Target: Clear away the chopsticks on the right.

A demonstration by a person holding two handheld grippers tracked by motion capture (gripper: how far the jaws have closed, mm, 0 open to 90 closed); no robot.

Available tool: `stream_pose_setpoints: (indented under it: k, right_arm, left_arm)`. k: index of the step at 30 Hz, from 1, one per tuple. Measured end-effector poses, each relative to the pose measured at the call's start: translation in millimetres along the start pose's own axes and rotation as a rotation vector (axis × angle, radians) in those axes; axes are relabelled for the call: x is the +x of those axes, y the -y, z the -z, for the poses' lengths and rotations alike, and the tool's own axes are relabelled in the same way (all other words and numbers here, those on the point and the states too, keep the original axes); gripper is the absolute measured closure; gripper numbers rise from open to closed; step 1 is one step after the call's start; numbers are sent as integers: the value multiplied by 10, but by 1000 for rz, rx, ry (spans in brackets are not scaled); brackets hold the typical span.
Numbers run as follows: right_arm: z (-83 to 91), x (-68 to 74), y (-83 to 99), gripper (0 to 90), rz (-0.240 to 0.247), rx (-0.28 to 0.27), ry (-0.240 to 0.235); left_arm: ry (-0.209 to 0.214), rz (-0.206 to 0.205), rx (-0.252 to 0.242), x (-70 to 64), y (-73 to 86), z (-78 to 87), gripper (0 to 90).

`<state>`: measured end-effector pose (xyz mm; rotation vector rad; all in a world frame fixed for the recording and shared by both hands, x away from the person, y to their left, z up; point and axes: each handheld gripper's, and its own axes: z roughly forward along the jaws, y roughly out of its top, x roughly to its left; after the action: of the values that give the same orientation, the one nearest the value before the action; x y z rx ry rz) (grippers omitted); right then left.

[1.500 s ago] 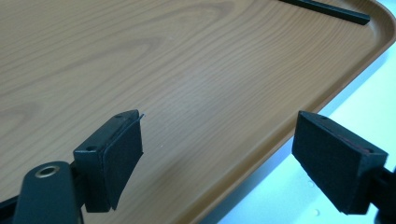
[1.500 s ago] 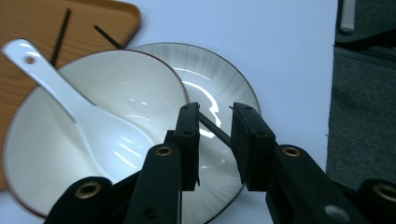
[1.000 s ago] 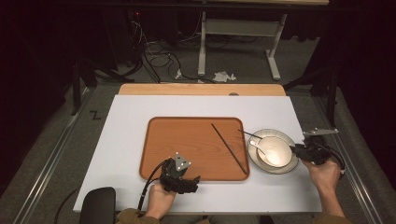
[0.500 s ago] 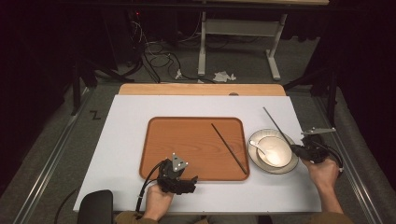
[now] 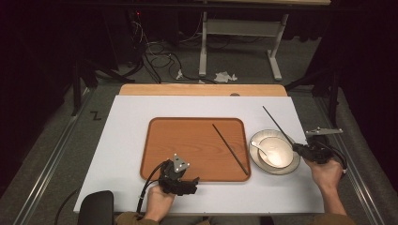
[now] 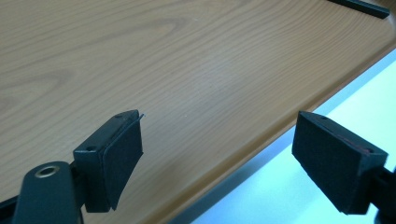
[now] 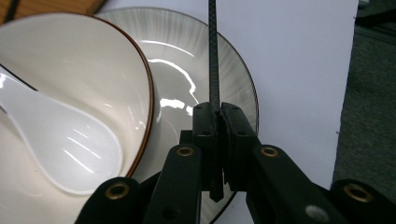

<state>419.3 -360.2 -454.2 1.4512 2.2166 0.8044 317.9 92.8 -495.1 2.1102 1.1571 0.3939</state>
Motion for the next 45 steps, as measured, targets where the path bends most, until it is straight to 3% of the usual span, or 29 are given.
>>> stream_pose_setpoints:
  k: [6, 24, 30, 31, 34, 45]
  right_arm:
    - [153, 21, -8, 864, -12, -73, -30]
    - [526, 221, 48, 865, -4, -153, -59]
    - [605, 408, 52, 864, 48, -155, -71]
    - [631, 489, 46, 864, 71, -158, -78]
    - [646, 557, 42, 864, 82, -153, -92]
    - [571, 1085, 44, 863, 159, -123, -217]
  left_arm:
    - [8, -13, 5, -16, -23, -32, 165]
    - [45, -52, 5, -89, -124, -138, 165]
    - [54, -65, 2, -114, -164, -173, 165]
    - [59, -73, 3, -120, -176, -181, 165]
    - [63, -78, 4, -127, -187, -190, 165]
    - [79, -94, 7, -163, -235, -238, 165]
